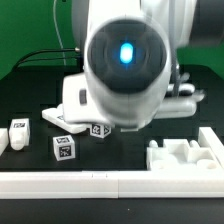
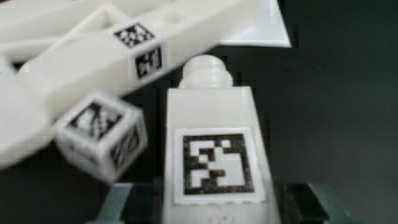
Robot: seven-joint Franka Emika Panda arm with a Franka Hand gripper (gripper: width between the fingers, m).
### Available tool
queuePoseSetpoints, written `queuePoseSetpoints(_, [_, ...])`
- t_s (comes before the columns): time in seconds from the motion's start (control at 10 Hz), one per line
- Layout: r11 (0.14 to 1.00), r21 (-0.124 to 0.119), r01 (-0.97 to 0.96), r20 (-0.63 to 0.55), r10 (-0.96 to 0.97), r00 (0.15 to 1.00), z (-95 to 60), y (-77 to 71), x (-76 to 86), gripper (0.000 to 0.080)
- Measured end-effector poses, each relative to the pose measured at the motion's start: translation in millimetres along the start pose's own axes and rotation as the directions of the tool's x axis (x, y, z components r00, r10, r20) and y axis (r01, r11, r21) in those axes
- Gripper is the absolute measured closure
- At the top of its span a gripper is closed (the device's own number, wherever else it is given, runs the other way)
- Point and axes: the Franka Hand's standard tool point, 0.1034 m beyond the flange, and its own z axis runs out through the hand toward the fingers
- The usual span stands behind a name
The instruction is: Assemble chair
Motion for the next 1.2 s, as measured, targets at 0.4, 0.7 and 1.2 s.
queuePoseSetpoints(0.4, [1.0,-0.025,0.018,-0.357,-0.026,0.934,-50.8,-26.9,1.6,0.0515])
queuePoseSetpoints(0.7, [0.999,-0.03,0.012,-0.541,-0.027,0.84,-61.5,-26.3,9.3,0.0515])
queuePoseSetpoints(1.2, [0.997,-0.069,0.039,-0.91,-0.079,0.407,-80.0,-76.0,-7.8,0.0515])
